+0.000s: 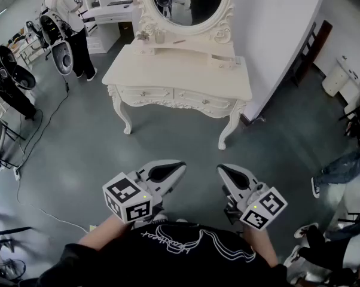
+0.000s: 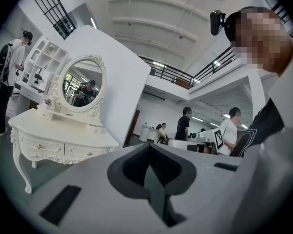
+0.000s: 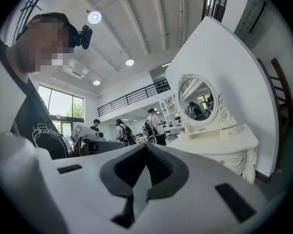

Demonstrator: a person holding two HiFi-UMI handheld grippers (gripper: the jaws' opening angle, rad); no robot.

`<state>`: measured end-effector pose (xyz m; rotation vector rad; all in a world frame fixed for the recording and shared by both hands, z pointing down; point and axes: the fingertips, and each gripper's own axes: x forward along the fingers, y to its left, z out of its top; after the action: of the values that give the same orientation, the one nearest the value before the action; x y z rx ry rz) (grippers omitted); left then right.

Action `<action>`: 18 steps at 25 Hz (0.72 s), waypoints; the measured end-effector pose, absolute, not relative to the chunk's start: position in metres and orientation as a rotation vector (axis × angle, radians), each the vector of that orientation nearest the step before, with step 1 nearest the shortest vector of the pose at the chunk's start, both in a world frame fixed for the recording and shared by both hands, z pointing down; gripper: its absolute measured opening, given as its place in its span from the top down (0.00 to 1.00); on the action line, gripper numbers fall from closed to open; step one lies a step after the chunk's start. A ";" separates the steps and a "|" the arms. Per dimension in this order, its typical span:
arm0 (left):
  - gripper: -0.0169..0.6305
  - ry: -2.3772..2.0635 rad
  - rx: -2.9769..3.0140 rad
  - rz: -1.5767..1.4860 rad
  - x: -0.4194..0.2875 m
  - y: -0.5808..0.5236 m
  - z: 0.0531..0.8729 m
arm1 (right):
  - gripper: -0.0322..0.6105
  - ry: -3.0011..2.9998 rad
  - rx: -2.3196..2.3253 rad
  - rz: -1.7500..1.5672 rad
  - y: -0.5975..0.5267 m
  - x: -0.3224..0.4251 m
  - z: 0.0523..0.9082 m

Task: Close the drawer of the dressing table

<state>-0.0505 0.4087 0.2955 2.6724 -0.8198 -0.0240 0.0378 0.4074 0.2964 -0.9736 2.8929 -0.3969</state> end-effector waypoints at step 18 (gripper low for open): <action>0.97 -0.865 2.683 -0.062 -0.026 0.433 0.291 | 0.59 2.866 -1.133 -0.336 0.419 0.090 0.303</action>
<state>-0.0265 0.4331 0.2906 2.6833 -0.8649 -0.0616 0.0895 0.4189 0.3025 -1.1325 2.8657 -0.3356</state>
